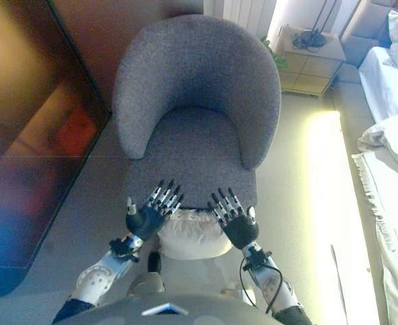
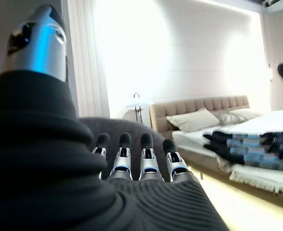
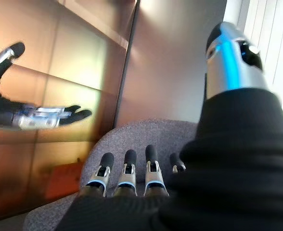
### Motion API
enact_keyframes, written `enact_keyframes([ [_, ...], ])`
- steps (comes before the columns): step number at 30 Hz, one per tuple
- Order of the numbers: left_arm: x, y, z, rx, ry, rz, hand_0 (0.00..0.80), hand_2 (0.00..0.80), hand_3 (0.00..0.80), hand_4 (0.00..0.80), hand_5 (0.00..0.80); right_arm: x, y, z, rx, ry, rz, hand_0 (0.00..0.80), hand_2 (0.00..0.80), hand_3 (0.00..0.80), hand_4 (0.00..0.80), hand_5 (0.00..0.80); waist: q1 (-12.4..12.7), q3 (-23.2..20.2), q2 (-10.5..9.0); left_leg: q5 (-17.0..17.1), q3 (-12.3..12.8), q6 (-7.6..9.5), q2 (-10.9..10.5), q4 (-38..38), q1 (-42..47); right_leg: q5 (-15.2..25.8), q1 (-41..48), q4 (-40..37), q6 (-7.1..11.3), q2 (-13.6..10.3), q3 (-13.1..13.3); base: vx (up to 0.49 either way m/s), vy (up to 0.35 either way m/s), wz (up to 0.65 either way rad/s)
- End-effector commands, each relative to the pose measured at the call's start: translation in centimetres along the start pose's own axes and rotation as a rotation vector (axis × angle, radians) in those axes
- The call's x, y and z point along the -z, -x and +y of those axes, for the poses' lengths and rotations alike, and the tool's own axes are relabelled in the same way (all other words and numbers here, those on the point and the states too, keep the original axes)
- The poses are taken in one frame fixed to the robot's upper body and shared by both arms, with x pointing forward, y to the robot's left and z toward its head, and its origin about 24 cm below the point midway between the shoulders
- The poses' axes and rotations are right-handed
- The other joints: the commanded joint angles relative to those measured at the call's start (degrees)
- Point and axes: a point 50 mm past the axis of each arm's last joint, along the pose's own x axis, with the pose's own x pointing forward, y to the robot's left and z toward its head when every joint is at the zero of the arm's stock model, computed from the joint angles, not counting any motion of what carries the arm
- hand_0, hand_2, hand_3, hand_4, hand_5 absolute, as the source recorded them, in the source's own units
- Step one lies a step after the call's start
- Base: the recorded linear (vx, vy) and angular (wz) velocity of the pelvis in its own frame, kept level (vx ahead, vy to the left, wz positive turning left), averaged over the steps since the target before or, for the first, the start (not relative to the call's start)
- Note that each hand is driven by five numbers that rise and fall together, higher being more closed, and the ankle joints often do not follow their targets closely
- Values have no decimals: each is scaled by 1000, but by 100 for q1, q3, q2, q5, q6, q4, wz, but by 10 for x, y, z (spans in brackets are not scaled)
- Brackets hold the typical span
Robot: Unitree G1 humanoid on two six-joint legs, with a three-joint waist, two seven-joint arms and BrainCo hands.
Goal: Pick up the cushion and take it to the sofa
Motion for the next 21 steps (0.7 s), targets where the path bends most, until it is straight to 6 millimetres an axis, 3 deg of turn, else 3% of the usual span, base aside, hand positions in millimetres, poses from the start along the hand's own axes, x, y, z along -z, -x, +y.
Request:
enact_keyframes([
  [1, -3, -17, -22, 123, -58, 37, 0, 0, 0, 0, 0, -12, -16, 23, -144, 55, -35, 0, 0, 0, 0, 0, 181, 33, 22, -662, 153, 113, 319, 258, 287, 860, -558, -167, 136, -388, -123, 0, 0, 0],
  [8, -1, -20, -25, 137, -63, 69, 0, 0, 0, 0, 0, -15, -13, 23, -143, 63, -63, 0, 0, 0, 0, 0, 219, 54, 45, -653, 74, 111, 303, 254, 204, 892, -608, -189, 163, -398, -182, -21, -7, 4],
  [21, -8, -15, -20, 55, -160, 46, 0, 0, 0, 0, 0, -16, -7, 20, -134, 59, -56, 0, 0, 0, 0, 0, 134, 81, 11, -667, 125, 125, 290, 184, 301, 923, -640, -231, 168, -365, -66, -1, -1, 2],
])
